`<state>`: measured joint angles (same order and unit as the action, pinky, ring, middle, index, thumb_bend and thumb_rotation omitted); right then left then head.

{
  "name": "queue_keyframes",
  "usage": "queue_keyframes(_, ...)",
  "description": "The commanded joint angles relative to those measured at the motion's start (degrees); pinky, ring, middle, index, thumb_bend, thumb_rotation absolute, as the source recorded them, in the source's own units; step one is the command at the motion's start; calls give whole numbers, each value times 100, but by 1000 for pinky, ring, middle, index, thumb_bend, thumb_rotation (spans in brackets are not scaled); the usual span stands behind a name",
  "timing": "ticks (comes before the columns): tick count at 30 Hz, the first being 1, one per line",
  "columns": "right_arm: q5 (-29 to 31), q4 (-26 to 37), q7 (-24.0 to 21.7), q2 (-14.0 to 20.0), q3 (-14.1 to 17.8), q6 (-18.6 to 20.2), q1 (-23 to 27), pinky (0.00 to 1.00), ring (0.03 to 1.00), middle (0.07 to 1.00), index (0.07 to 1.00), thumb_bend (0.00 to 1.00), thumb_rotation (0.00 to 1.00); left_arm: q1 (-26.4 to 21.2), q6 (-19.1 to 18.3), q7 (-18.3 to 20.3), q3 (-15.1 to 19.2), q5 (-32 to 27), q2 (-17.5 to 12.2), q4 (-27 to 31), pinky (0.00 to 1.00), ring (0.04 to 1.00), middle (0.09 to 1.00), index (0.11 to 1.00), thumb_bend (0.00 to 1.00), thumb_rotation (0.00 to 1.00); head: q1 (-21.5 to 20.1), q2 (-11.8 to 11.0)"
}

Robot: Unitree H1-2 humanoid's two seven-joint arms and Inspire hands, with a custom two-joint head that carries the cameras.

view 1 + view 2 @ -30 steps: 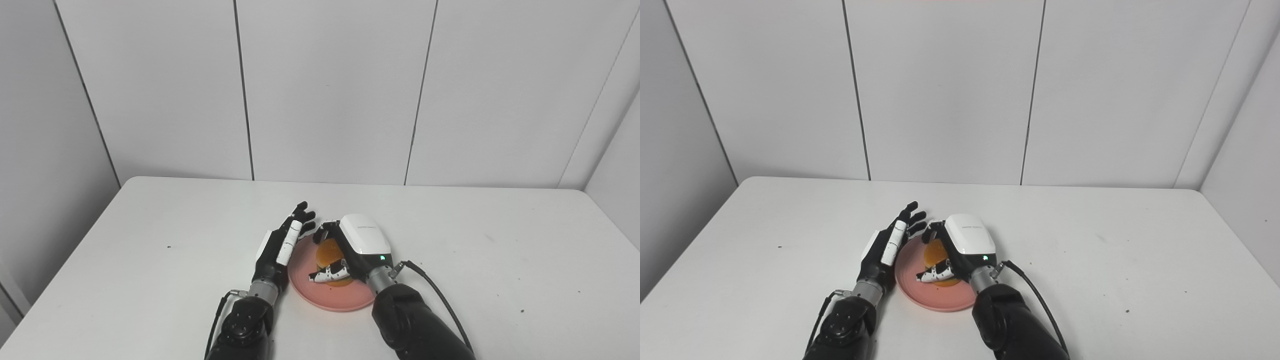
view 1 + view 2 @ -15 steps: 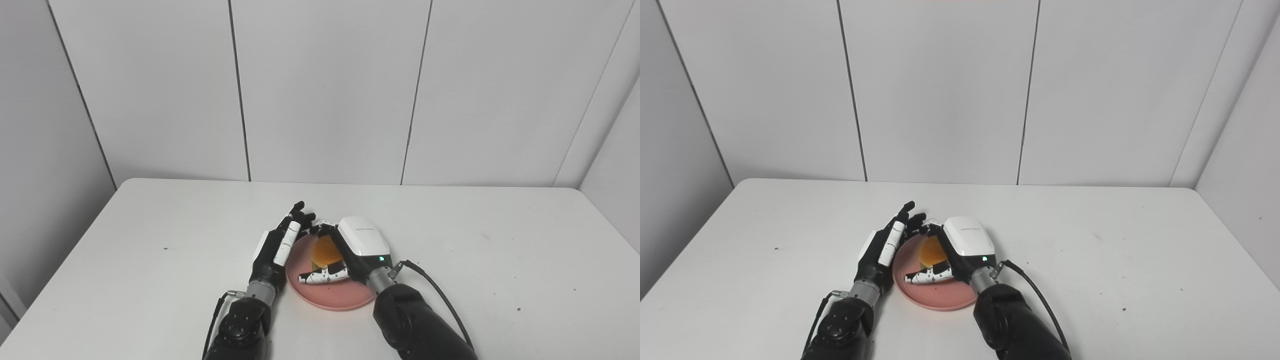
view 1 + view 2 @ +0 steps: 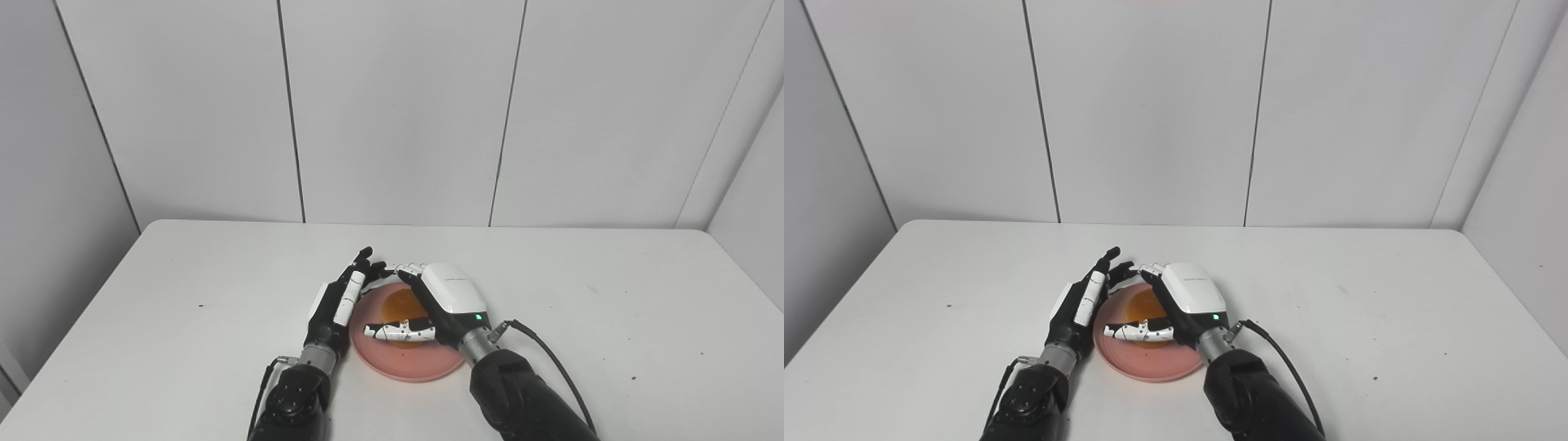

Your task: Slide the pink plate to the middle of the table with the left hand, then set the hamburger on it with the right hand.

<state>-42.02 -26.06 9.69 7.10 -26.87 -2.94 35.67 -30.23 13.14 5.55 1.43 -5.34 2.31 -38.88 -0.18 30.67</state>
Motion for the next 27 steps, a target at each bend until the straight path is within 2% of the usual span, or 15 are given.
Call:
queue_keyframes(1, 96, 328, 93, 37, 153, -255, 168, 773, 830, 835, 766, 915, 891, 11, 93, 55, 17, -43, -23, -120, 892, 923, 894, 905, 929, 930, 4, 7)
queue_keyframes(5, 407, 518, 183, -5, 459, -349, 104, 755, 823, 832, 773, 874, 880, -5, 111, -42, 38, -13, -22, -149, 930, 927, 888, 916, 942, 953, -7, 3)
queue_keyframes(7, 543, 484, 311, -28, 624, -458, 104, 700, 806, 821, 770, 861, 920, -9, 128, -112, 66, -3, -11, -155, 933, 917, 872, 908, 947, 949, -16, 1)
queue_keyframes(13, 905, -28, 822, -86, 1127, -896, 100, 676, 791, 807, 777, 869, 998, 0, 320, -432, 47, 214, -36, -155, 934, 928, 901, 912, 940, 968, -24, -1)
queue_keyframes(18, 2323, -522, 744, -485, 2034, -1198, 19, 770, 833, 832, 787, 855, 995, 12, 752, -1044, 51, 625, -58, -243, 938, 954, 936, 911, 925, 974, -30, -8)
queue_keyframes(20, 2726, -703, 709, -601, 2311, -1292, 11, 786, 827, 826, 800, 847, 1000, 11, 840, -1213, 70, 706, -60, -271, 986, 989, 972, 922, 923, 981, -29, -6)
queue_keyframes(22, 3379, -918, 458, -738, 2623, -1446, 5, 818, 856, 849, 834, 843, 1000, -10, 910, -1359, 90, 763, -83, -327, 998, 999, 993, 942, 931, 978, -10, -3)
queue_keyframes(24, 3877, -998, 252, -859, 2857, -1432, -20, 875, 884, 872, 864, 832, 1000, -31, 905, -1490, 122, 800, -91, -361, 1000, 1000, 994, 944, 939, 976, -8, -4)
queue_keyframes(27, 4263, -1074, 109, -952, 3070, -1306, -47, 926, 901, 893, 888, 803, 1000, -60, 887, -1634, 134, 835, -113, -401, 989, 1000, 989, 939, 941, 979, -12, -5)
